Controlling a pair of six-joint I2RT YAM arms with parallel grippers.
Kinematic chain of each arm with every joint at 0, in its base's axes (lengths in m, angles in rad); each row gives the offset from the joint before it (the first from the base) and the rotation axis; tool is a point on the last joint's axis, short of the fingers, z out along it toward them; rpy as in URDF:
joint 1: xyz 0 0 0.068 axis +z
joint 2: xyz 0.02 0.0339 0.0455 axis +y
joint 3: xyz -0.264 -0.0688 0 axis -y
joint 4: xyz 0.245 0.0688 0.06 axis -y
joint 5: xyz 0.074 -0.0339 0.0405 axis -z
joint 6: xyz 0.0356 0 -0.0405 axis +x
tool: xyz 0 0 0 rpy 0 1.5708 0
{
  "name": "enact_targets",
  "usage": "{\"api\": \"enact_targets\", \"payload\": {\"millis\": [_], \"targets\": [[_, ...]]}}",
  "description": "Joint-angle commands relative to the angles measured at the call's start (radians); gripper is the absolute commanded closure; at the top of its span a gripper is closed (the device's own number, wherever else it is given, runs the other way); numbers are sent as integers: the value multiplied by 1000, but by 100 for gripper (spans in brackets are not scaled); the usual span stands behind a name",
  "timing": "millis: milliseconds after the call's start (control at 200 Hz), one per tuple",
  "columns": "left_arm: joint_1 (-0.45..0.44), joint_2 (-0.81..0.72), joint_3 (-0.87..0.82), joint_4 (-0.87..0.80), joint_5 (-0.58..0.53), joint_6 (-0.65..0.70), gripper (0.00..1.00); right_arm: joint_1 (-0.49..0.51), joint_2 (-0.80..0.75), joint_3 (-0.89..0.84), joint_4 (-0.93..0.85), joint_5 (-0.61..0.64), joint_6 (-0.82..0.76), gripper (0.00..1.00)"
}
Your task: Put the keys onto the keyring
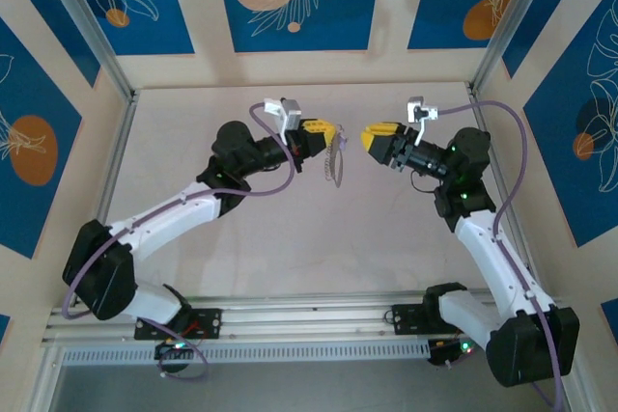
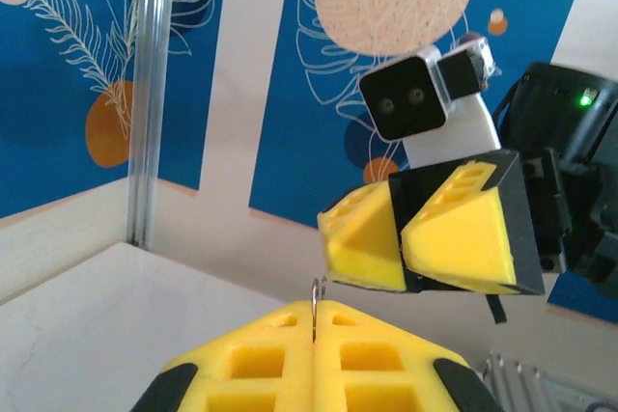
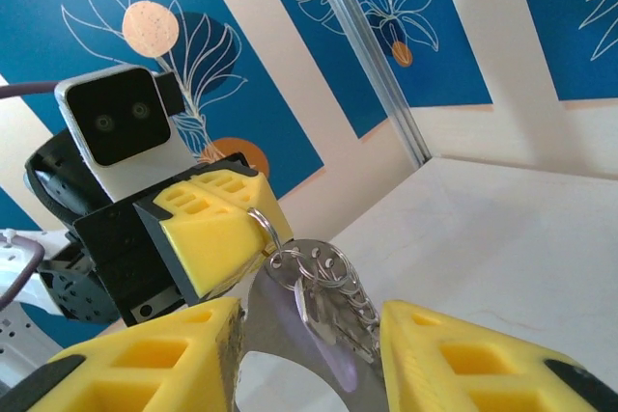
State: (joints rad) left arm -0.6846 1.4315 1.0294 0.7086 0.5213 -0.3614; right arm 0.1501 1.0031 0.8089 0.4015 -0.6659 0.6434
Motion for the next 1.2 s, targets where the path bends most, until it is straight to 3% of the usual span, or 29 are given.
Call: {"api": "enact_targets", "payload": {"millis": [0, 370, 650, 1005, 1195], "targets": [[20, 21, -10, 204, 59, -167, 100, 6, 35, 39, 96, 5, 71, 53], [45, 124, -2, 430, 94, -421, 100, 87, 167, 84, 267, 8, 107, 46], [47, 130, 2, 433, 98, -441, 100, 107, 208, 107, 307, 12, 114, 47], [46, 138, 6, 450, 94, -465, 100, 130, 230, 102, 316, -1, 118, 66], [47, 136, 3, 451, 92, -464, 100, 134, 232, 102, 316, -2, 114, 88]]}}
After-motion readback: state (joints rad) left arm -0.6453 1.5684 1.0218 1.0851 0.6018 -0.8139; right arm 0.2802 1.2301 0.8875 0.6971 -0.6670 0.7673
